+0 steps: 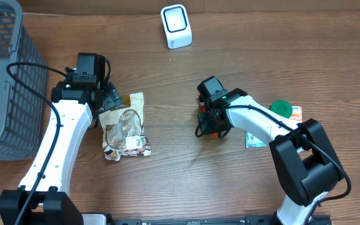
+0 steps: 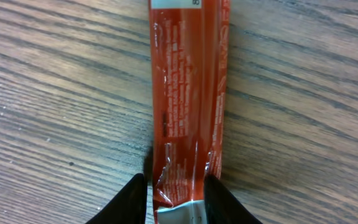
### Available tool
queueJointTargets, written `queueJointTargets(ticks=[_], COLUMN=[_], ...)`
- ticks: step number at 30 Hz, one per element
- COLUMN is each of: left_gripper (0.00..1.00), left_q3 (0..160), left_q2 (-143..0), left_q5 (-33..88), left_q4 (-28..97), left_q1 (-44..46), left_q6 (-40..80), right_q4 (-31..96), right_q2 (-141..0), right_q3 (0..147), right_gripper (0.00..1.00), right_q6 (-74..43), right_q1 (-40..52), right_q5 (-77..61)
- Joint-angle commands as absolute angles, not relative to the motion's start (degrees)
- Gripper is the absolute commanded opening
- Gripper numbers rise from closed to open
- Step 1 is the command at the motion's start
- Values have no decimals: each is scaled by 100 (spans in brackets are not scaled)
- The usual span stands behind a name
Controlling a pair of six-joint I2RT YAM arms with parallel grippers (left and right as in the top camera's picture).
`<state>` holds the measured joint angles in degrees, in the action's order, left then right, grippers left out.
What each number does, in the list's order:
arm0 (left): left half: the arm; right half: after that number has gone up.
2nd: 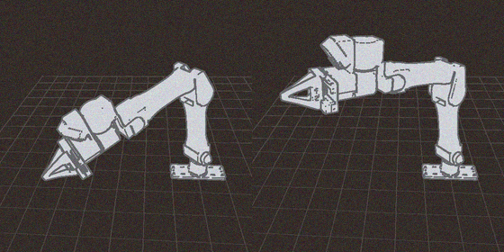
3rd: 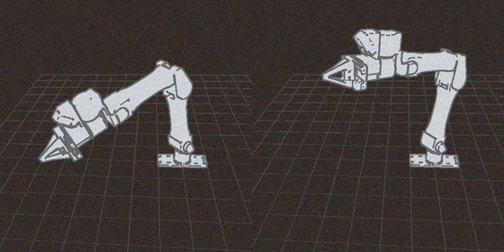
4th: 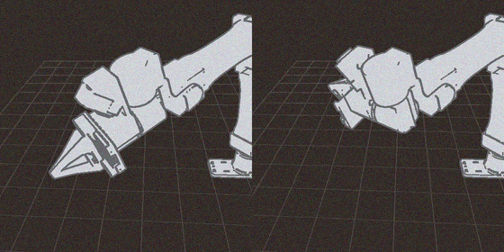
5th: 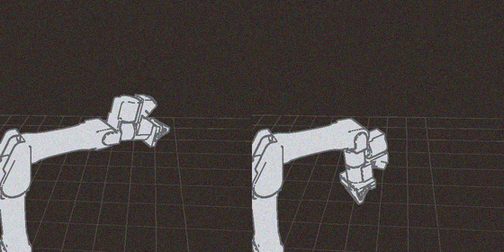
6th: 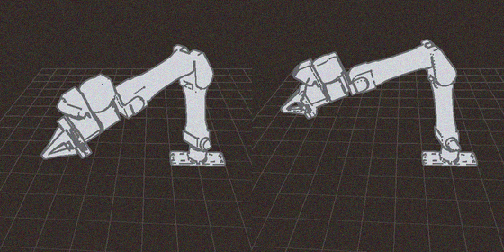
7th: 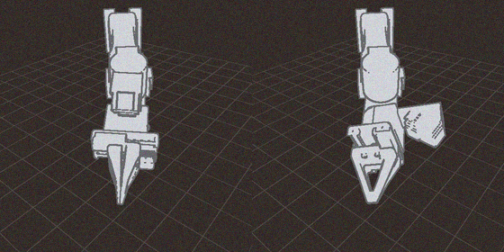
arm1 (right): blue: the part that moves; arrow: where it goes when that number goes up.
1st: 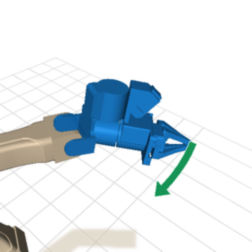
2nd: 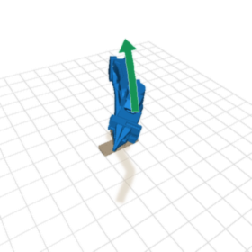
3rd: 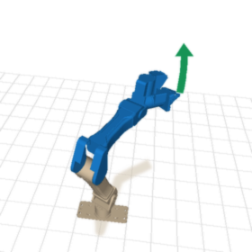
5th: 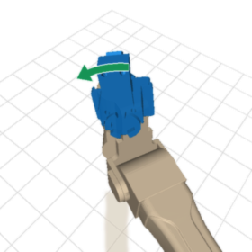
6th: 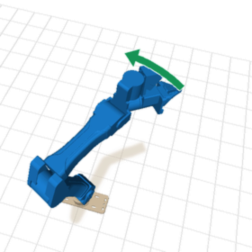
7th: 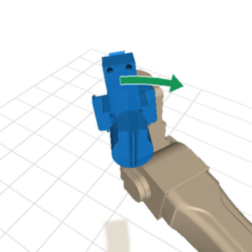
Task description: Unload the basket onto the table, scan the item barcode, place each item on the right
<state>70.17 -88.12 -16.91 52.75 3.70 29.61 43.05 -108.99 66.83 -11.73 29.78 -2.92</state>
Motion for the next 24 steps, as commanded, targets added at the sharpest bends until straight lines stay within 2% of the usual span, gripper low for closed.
queueJointTargets(ticks=[1,7,12,15,17,21,23,24], left_gripper=[99,99,100,100,99,100,100,100], left_q3=[7113,7113,7111,7113,7111,7113,7113,7113], left_q2=[-8698,-8698,-8698,-8698,-8698,-8698,-8698,-8698], left_q5=[-1688,-1688,-1688,-1686,-1686,-1688,-1688,-1688], left_q4=[5286,5286,5286,5286,5286,5286,5286,5286], left_q1=[377,377,377,377,379,377,377,377], left_q6=[2915,2915,2915,2915,2915,2915,2915,2915], right_q4=[4322,4300,4375,4379,4379,4390,4394,4392], right_q2=[-11063,-11063,-11063,-11063,-11063,-11063,-11063,-11063], right_q3=[6401,6403,6401,6401,6401,6401,6401,6401], right_gripper=[35,36,48,50,47,32,29,22], right_q6=[-1144,-1146,-1144,-1146,-1146,-1146,-1149,-1149], right_q1=[2993,2993,2993,2993,2993,2993,2993,2993], right_q5=[-373,-377,-331,-303,-301,-183,-104,-58])
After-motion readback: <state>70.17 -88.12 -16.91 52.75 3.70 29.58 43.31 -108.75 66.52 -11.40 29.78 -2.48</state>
